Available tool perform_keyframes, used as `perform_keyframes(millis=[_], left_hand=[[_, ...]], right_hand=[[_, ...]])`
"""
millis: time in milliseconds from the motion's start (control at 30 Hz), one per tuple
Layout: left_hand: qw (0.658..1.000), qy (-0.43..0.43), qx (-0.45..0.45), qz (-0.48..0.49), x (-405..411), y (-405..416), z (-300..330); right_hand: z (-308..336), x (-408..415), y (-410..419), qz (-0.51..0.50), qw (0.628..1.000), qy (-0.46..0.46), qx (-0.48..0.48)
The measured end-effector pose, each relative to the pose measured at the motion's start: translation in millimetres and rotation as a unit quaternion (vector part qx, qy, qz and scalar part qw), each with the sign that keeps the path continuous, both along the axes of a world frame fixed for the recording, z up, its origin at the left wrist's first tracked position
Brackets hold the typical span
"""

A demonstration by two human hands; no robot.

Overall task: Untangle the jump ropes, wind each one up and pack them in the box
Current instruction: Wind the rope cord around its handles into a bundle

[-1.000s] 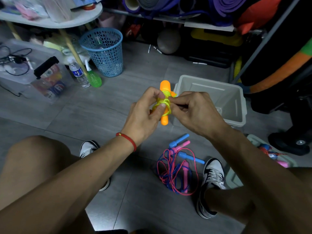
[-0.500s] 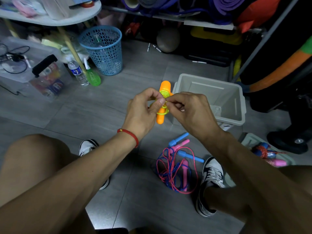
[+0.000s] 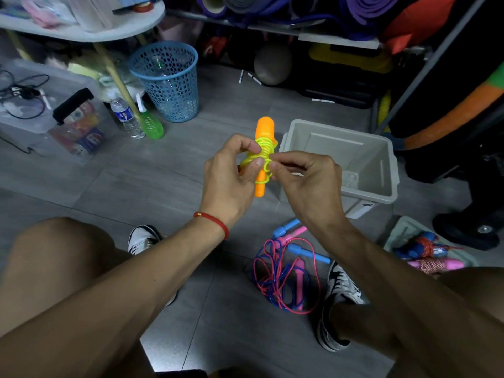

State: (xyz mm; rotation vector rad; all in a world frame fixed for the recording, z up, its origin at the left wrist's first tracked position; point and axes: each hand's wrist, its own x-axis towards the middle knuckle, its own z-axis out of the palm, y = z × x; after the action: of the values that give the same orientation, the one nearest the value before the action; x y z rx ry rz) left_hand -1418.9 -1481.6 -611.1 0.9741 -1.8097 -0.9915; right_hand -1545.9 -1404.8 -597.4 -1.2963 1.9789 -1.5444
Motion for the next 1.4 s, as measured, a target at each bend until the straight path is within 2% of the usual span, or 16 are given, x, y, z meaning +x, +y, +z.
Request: perform_keyframes(millis=[167,367,500,567,667,767,900,1033,1133,1200,1267,1400], left_hand=[[0.999,0.039,0.028,0.004,1,-2,6],[0.997,0.056,0.055,0.012,-1,0,8],[0.998,0.042,0.038,0.033,-3,2,7],[0.997,0.039,0.044,0.045,-3,-1,6],[0.995,0.050,0.078,0.042,-3,-2,7],[0.989,0.085,0.115,0.023,-3,0,11],[0.965,0.123,0.233,0.018,-4,-2,15],[0.916,0.191,0.345,-0.070,-3,-6,19],[0.895,0.190,0.386,-0.118,-1,-10,25],[0.899,0.155,0.388,-0.129,1,-11,26],[0.919,0.098,0.364,-0.117,1,-9,25],[0.927,0.110,0.347,-0.092,-1,-10,15]], right_hand=[[-1,1,1,0.031,0.999,-0.025,0.006],[-1,1,1,0.007,1.000,0.004,-0.003],[3,2,0,0.008,0.996,0.089,0.012],[4,1,0,0.013,0.995,0.102,0.012],[5,-3,-2,0.011,0.997,0.072,-0.010],[5,-7,-5,-0.005,1.000,0.003,-0.025],[-4,-6,-7,-0.017,0.997,-0.077,0.000],[0,-7,-5,-0.010,0.999,-0.031,0.015],[4,-9,-2,0.014,0.999,0.040,0.011],[5,-8,1,0.039,0.995,0.097,0.006],[5,-6,4,0.063,0.988,0.144,-0.007],[7,-8,8,0.051,0.978,0.200,-0.010]])
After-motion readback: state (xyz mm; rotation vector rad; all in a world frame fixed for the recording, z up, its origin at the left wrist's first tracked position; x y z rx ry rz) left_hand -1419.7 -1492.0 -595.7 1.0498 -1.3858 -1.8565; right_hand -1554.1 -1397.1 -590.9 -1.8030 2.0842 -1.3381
